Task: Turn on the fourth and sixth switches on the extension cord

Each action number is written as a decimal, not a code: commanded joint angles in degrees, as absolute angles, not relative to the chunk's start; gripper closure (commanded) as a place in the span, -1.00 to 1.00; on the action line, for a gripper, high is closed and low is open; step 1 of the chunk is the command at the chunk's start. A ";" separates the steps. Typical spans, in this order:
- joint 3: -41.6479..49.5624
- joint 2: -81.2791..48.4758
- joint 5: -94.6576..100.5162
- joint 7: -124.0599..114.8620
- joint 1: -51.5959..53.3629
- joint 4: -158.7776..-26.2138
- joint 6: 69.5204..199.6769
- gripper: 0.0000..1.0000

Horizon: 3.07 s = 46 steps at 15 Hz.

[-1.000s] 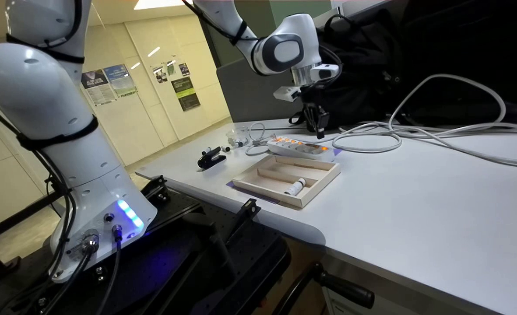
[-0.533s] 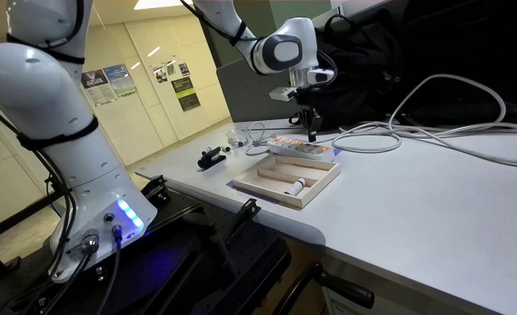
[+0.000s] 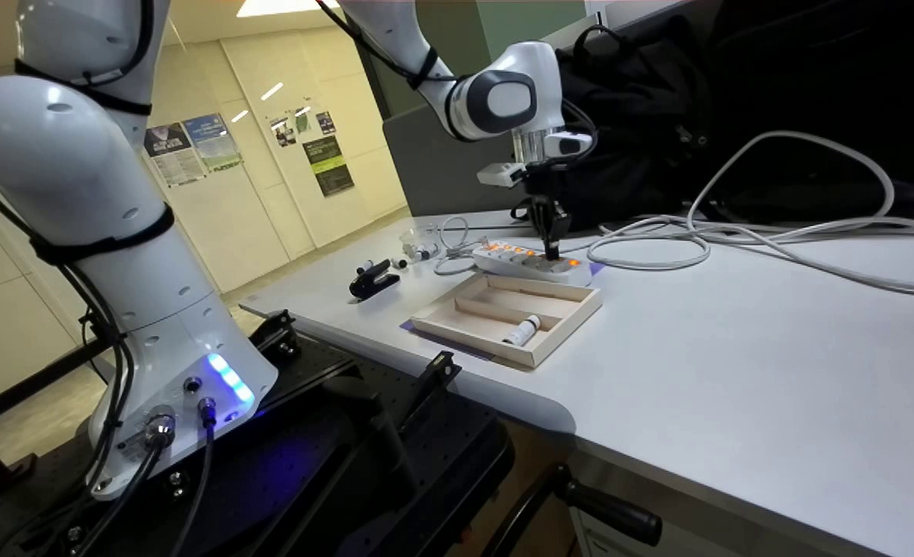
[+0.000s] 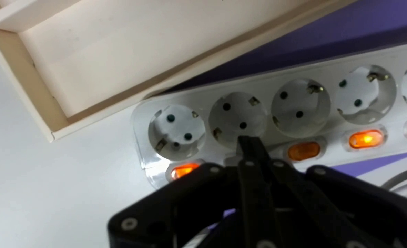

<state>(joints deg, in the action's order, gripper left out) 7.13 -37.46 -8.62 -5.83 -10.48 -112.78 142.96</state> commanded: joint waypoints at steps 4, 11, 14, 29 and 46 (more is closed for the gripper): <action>7.92 -38.64 -7.67 -6.53 -10.36 -111.36 142.66 1.00; 7.57 -40.64 -8.75 -5.95 -11.49 -110.68 143.22 1.00; 7.40 -40.89 -9.60 -5.81 -12.01 -110.66 143.30 1.00; 3.94 -41.95 -21.74 -0.21 -20.37 -109.54 141.89 1.00; 2.79 -39.74 -16.44 8.31 -18.05 -106.69 139.76 1.00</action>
<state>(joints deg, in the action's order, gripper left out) 1.11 -39.64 -20.09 11.06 -19.47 -109.52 145.48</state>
